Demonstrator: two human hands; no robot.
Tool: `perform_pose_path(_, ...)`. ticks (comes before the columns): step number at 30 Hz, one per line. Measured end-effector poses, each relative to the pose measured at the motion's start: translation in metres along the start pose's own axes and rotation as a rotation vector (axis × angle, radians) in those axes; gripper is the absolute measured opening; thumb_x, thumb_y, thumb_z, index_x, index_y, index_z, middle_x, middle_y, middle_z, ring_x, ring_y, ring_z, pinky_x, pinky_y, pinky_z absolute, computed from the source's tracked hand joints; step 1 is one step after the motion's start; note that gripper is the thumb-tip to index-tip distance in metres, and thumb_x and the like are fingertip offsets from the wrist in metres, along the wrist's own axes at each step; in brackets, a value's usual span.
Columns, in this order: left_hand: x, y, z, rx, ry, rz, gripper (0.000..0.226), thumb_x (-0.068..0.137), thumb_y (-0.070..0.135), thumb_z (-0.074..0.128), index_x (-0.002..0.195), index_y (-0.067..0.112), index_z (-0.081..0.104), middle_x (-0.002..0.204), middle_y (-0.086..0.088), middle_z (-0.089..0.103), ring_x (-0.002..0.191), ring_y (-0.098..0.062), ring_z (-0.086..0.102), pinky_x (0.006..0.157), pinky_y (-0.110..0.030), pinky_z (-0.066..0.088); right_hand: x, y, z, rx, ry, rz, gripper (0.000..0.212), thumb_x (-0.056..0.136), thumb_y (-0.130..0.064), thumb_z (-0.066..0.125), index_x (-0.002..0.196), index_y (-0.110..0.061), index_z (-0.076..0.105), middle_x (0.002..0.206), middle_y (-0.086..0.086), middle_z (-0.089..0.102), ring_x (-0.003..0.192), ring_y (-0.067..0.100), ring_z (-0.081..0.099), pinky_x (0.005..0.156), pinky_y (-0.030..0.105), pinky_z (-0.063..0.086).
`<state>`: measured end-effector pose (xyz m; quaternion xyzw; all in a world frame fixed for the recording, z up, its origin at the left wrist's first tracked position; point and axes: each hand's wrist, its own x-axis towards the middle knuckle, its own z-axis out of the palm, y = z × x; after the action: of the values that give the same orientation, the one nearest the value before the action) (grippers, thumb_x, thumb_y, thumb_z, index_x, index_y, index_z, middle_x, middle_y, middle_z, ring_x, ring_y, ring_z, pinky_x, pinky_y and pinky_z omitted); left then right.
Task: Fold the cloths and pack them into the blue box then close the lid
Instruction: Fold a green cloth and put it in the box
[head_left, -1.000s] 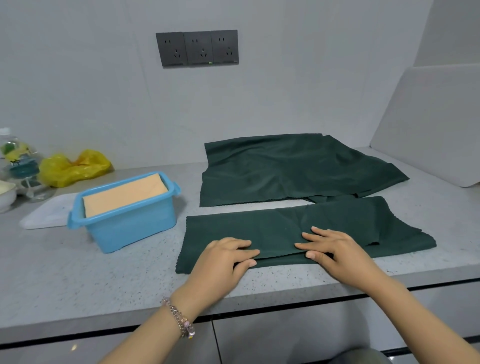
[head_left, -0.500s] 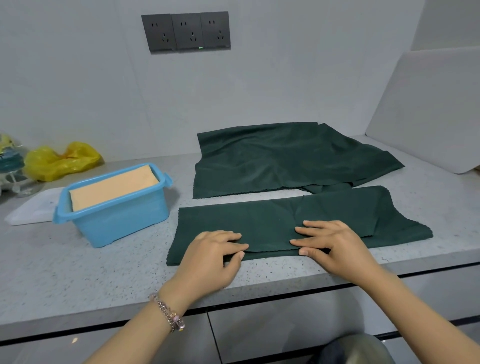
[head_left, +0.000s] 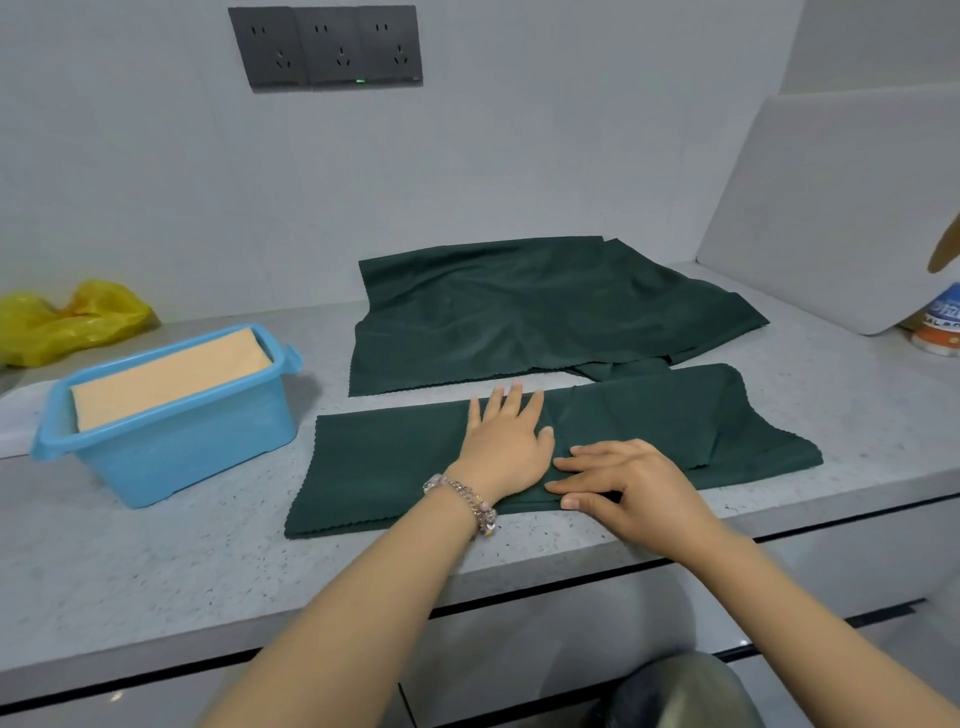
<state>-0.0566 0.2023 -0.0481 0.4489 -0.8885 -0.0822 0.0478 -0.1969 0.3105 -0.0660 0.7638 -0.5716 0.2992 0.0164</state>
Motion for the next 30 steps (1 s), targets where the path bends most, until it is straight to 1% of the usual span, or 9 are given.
perform_pose_path(3,0.006,-0.005,0.013,0.039,-0.050,-0.039,0.058,0.098,0.047,0.013,0.151,0.028,0.002,0.159,0.000,-0.007,0.146,-0.019,-0.009,0.117,-0.046,-0.009,0.001,-0.002,0.000,-0.083,0.125,-0.041,0.016,0.076,-0.040,0.070,0.088,-0.032,0.076,0.097,-0.012,0.073,0.088,0.017,0.066,0.074,0.034,0.046)
perform_pose_path(5,0.008,-0.008,0.016,0.055,-0.044,-0.035,0.058,0.097,0.049,0.012,0.151,0.029,0.001,0.159,0.001,-0.007,0.146,-0.019,-0.009,0.117,-0.046,-0.009,-0.001,-0.003,0.002,-0.138,0.276,-0.002,0.014,0.070,-0.038,0.078,0.080,-0.029,0.077,0.087,-0.011,0.074,0.069,0.019,0.059,0.062,0.029,0.047)
perform_pose_path(8,0.010,-0.006,0.019,0.061,-0.036,-0.033,0.058,0.097,0.050,0.011,0.151,0.030,0.000,0.159,0.001,-0.007,0.146,-0.019,-0.009,0.117,-0.046,-0.008,-0.008,-0.004,0.006,-0.258,0.459,0.083,0.016,0.064,-0.037,0.083,0.074,-0.025,0.078,0.083,-0.010,0.073,0.061,0.020,0.054,0.051,0.020,0.045)
perform_pose_path(10,0.011,-0.006,0.020,0.058,-0.029,-0.029,0.058,0.097,0.050,0.011,0.151,0.030,0.001,0.159,0.001,-0.007,0.146,-0.019,-0.009,0.117,-0.046,-0.008,-0.009,-0.004,0.007,-0.314,0.517,0.111,0.020,0.062,-0.038,0.084,0.073,-0.023,0.077,0.085,-0.007,0.074,0.061,0.022,0.057,0.050,0.024,0.047)
perform_pose_path(16,0.011,-0.008,0.021,0.058,-0.020,-0.028,0.059,0.097,0.051,0.012,0.151,0.030,0.001,0.159,0.002,-0.007,0.146,-0.018,-0.008,0.118,-0.046,-0.006,-0.009,-0.007,0.007,-0.389,0.358,0.329,0.033,0.071,-0.046,0.076,0.088,-0.017,0.076,0.105,0.006,0.072,0.093,0.029,0.066,0.074,0.040,0.050)
perform_pose_path(21,0.011,-0.011,0.022,0.055,-0.005,-0.028,0.059,0.097,0.052,0.011,0.151,0.031,0.002,0.159,0.002,-0.006,0.146,-0.017,-0.008,0.118,-0.045,-0.006,-0.017,0.012,-0.005,-0.470,0.215,0.574,0.053,0.092,-0.054,0.033,0.110,-0.020,0.069,0.122,0.005,0.064,0.120,0.028,0.052,0.098,0.042,0.035)
perform_pose_path(25,0.011,-0.009,0.024,0.059,0.000,-0.023,0.059,0.097,0.053,0.011,0.151,0.032,0.003,0.159,0.003,-0.006,0.146,-0.016,-0.007,0.118,-0.044,-0.006,-0.033,0.030,-0.016,-0.514,0.140,0.652,0.044,0.093,-0.043,0.041,0.123,-0.020,0.062,0.124,0.008,0.062,0.125,0.026,0.048,0.113,0.039,0.021)
perform_pose_path(28,0.012,-0.009,0.023,0.060,0.002,-0.026,0.059,0.097,0.053,0.010,0.151,0.032,0.003,0.159,0.003,-0.005,0.146,-0.016,-0.007,0.118,-0.044,-0.006,-0.035,0.026,-0.017,-0.525,0.136,0.679,0.039,0.089,-0.037,0.053,0.111,-0.009,0.068,0.114,0.018,0.065,0.117,0.030,0.055,0.108,0.039,0.031)
perform_pose_path(30,0.012,-0.010,0.024,0.055,-0.005,-0.029,0.058,0.097,0.053,0.010,0.151,0.032,0.003,0.159,0.004,-0.005,0.146,-0.016,-0.007,0.118,-0.043,-0.006,-0.033,0.019,-0.016,-0.512,0.162,0.655,0.028,0.080,-0.026,0.066,0.078,0.001,0.071,0.083,0.021,0.069,0.088,0.034,0.065,0.089,0.040,0.048)
